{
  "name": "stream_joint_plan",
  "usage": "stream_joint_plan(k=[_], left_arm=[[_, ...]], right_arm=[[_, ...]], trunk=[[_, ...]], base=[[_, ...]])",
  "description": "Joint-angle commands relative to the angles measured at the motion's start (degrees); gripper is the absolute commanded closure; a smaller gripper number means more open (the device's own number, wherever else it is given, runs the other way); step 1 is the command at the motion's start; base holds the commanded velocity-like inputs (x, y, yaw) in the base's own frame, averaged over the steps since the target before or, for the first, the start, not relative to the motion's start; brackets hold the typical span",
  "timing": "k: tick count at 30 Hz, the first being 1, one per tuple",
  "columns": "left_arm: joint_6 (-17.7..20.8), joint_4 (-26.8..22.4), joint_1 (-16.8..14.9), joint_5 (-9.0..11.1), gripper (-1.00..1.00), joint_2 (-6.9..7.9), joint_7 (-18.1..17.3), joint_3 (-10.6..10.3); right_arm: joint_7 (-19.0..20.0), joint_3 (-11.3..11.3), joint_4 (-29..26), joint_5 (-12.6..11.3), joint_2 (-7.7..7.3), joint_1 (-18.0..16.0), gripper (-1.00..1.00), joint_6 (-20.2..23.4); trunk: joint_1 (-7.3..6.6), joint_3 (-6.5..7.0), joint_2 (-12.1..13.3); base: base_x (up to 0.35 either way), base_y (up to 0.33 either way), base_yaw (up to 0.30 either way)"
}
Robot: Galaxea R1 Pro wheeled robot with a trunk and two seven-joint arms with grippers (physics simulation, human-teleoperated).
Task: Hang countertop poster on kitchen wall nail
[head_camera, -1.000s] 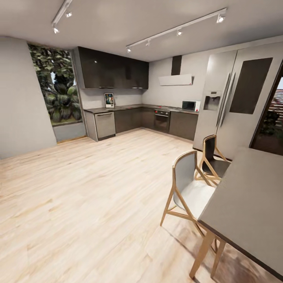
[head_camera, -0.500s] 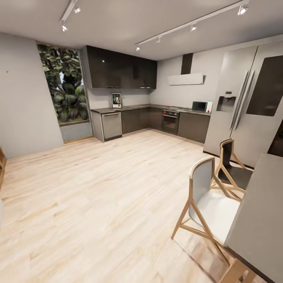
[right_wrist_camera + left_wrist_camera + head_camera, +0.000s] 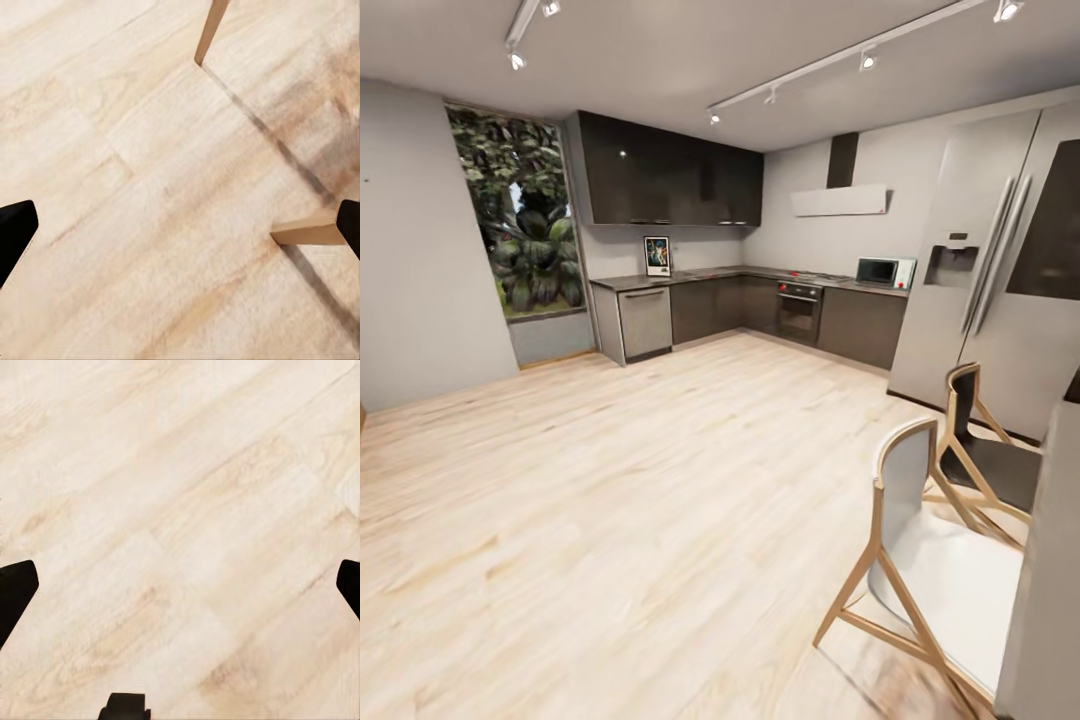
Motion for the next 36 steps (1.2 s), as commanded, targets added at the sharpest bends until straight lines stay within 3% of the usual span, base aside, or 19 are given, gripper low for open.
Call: stream_joint_plan(k=[1,36], left_arm=[[-0.07,-0.06,0.02,-0.01,-1.0,-0.04,0.01,0.14],[-0.06,-0.06,0.02,-0.01,-1.0,-0.04,0.01,0.14]], right_arm=[[-0.01,0.03,0.04,0.19,-0.02,-0.04,-1.0,-0.17],[-0.01,-0.06,0.03,0.19,-0.04,-0.05,-1.0,-0.25]], trunk=[[0.04,-0.05,-0.02],[0.04,-0.05,-0.02]], base=[[0.332,0.095,0.0],[0.332,0.095,0.0]])
